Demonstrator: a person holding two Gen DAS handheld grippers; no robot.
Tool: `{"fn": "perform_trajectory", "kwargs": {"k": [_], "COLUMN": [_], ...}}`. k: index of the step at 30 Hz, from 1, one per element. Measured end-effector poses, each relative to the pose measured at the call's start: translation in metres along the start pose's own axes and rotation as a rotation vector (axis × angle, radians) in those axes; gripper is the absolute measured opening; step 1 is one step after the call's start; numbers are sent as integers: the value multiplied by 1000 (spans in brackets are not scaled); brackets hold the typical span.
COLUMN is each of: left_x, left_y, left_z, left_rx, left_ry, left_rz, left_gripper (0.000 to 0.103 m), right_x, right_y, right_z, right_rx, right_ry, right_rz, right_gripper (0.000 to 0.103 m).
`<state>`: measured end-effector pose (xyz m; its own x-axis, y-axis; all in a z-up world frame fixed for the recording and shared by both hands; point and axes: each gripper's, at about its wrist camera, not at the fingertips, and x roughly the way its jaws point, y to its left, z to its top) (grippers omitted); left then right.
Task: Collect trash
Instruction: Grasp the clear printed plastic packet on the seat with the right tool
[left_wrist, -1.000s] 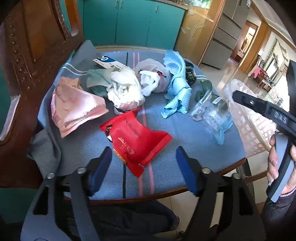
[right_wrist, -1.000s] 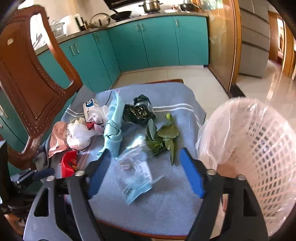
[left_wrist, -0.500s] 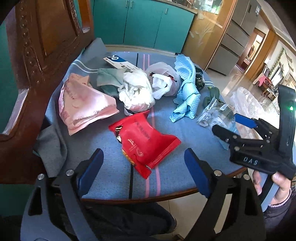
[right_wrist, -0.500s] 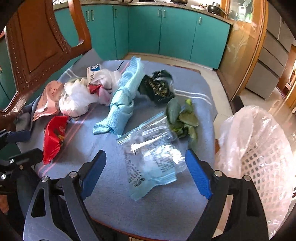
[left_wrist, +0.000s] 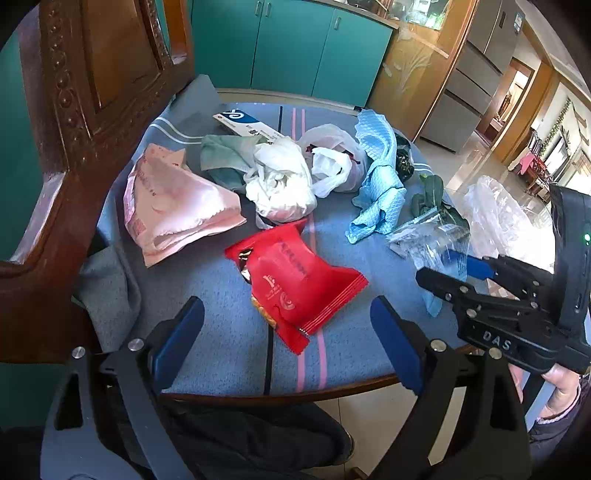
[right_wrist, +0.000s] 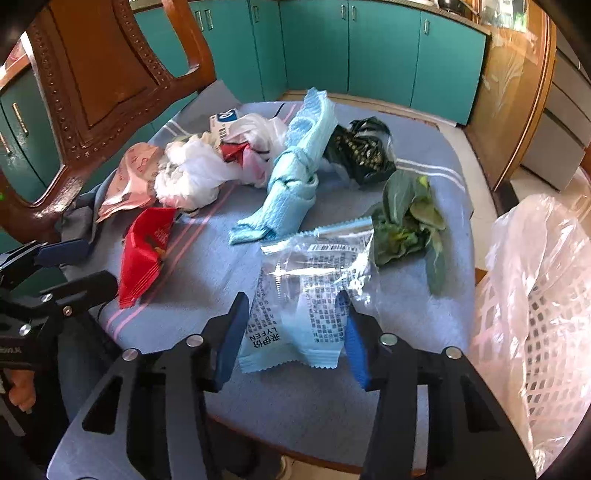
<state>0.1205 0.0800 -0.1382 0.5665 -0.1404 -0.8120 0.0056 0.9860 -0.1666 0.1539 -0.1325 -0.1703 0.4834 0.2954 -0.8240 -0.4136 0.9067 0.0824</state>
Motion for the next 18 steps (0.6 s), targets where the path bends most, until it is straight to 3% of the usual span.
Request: {"fn": "perform_trajectory", "kwargs": {"k": [4, 8, 18], "left_x": [-2, -3, -6], "left_y": [3, 5, 8], "left_z": [-2, -3, -6], "left_rx": [-11, -18, -17], "left_ry": [0, 0, -1], "left_rz": [-1, -1, 5], "left_gripper": [93, 93, 94], "right_x": [-3, -6, 17], "right_y": [3, 4, 15], "right_z": [-4, -1, 14], "right_rx": [-6, -6, 6], "right_ry": [-8, -42, -24], "right_rz": [-5, -77, -114], "right_gripper": [53, 77, 79]}}
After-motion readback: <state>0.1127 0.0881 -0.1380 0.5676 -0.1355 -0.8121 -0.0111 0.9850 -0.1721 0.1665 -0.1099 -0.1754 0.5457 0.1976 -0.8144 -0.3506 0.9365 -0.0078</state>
